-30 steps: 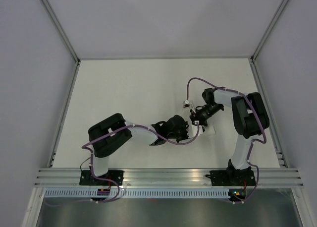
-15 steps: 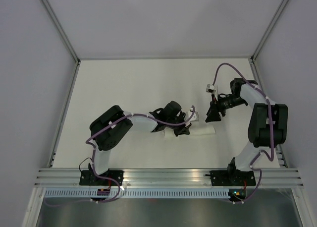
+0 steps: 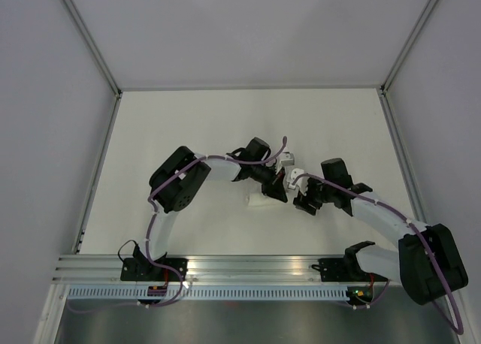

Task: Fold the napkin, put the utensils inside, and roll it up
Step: Roll the napkin with the utensil

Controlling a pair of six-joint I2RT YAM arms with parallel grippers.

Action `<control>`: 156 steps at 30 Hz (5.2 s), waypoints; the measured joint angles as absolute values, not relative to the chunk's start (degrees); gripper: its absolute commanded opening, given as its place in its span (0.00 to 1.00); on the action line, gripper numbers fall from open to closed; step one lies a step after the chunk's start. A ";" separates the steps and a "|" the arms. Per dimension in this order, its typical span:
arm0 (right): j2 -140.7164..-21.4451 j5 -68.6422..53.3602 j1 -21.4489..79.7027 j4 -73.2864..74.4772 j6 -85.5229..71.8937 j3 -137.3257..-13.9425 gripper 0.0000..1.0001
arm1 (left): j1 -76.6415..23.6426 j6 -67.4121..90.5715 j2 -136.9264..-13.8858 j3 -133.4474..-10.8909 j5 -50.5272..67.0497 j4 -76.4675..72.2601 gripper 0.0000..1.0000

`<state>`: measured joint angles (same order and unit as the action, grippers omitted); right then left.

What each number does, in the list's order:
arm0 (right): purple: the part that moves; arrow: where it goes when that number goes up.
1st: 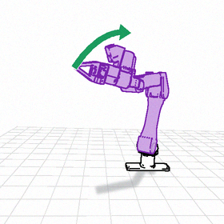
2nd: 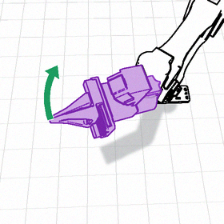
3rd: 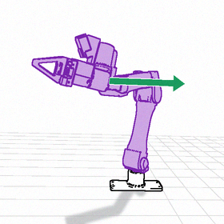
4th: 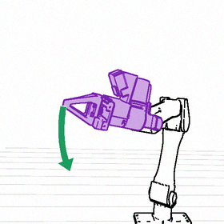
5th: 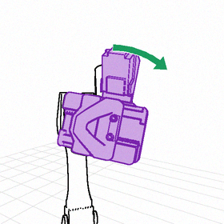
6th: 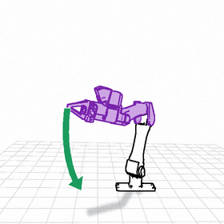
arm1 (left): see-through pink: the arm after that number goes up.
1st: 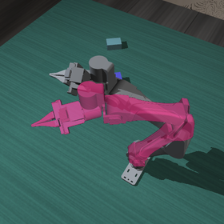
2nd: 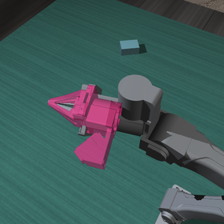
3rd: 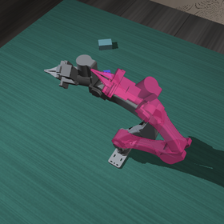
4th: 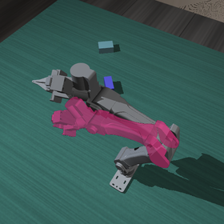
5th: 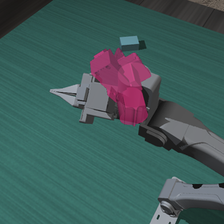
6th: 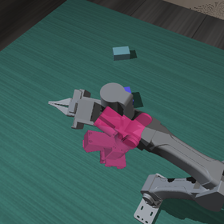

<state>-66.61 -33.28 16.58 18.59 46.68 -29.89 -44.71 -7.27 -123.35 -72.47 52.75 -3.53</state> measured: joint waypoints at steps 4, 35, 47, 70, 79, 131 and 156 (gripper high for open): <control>-66.59 -26.30 22.26 10.87 45.39 -26.68 0.70 | -43.99 -6.20 -124.88 -73.89 55.88 -2.44 0.02; -76.07 -24.03 27.57 5.63 44.21 -28.71 0.22 | -41.56 0.82 -118.19 -68.45 50.09 0.43 0.49; -92.49 -36.12 19.84 26.68 51.96 -47.00 0.22 | -37.17 8.45 -101.51 -53.47 38.72 -15.64 0.45; -116.44 -50.61 15.53 61.36 61.95 -69.60 0.22 | -67.83 -20.62 -99.66 -35.88 -8.71 -42.39 0.64; -116.77 -50.76 15.59 62.48 61.67 -69.21 0.22 | -69.19 -31.62 -105.78 -37.19 -12.16 -46.26 0.64; -84.62 -49.10 0.27 48.36 53.28 -59.02 0.65 | -52.14 -10.94 -113.67 -63.53 30.00 -7.27 0.07; -69.21 -17.89 31.77 6.52 44.31 -26.17 0.63 | -46.17 0.69 -123.28 -76.47 47.72 5.98 0.15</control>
